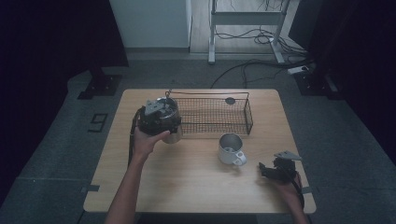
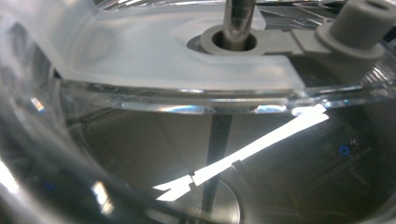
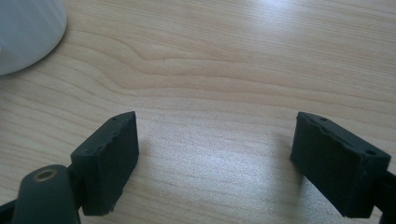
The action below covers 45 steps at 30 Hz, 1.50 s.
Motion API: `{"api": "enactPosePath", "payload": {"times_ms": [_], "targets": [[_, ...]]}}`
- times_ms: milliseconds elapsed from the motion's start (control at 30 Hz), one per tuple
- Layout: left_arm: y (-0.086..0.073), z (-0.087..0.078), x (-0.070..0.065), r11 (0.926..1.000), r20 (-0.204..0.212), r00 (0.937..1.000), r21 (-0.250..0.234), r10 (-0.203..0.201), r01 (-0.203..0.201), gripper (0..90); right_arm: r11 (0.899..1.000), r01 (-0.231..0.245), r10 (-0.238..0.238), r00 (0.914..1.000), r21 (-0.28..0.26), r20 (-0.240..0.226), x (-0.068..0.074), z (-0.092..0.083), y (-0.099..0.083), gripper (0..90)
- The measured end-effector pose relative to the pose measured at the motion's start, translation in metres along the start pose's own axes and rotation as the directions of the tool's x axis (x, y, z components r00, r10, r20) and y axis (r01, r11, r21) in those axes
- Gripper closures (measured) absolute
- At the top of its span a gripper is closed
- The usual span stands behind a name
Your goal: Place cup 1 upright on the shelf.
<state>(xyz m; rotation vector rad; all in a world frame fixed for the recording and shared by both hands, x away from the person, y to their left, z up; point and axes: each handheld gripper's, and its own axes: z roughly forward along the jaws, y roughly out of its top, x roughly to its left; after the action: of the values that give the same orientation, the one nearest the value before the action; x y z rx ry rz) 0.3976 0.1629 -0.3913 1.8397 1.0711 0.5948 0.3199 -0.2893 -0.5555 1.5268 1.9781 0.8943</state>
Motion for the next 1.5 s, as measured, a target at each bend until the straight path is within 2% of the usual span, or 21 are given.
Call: {"api": "enactPosePath", "payload": {"times_ms": [133,267,733,1033,1500], "targets": [[0.004,0.002,0.0,1.0,0.002,1.0,-0.004,0.002,-0.002,4.1,1.0,0.002,-0.002,1.0,0.001,0.0,0.0,0.0,0.0,14.5],[0.008,0.003,0.002,0.9999,0.009,0.9999,-0.01,-0.012,0.012,4.1,1.0,0.002,-0.002,1.0,0.002,-0.001,0.0,0.0,0.0,14.6],[0.021,0.007,0.002,1.0,0.001,1.0,-0.003,0.002,-0.002,4.1,1.0,0.002,-0.002,1.0,-0.001,0.0,0.0,0.0,0.0,14.6],[0.031,0.009,0.002,0.9998,0.007,1.0,-0.021,-0.001,0.002,4.1,1.0,0.002,-0.002,1.0,-0.001,0.0,0.0,0.0,0.0,14.6],[0.041,0.015,0.002,0.9998,-0.004,1.0,-0.02,0.008,-0.008,4.1,1.0,0.002,-0.002,1.0,-0.002,0.0,0.0,0.0,0.0,14.6]]}}
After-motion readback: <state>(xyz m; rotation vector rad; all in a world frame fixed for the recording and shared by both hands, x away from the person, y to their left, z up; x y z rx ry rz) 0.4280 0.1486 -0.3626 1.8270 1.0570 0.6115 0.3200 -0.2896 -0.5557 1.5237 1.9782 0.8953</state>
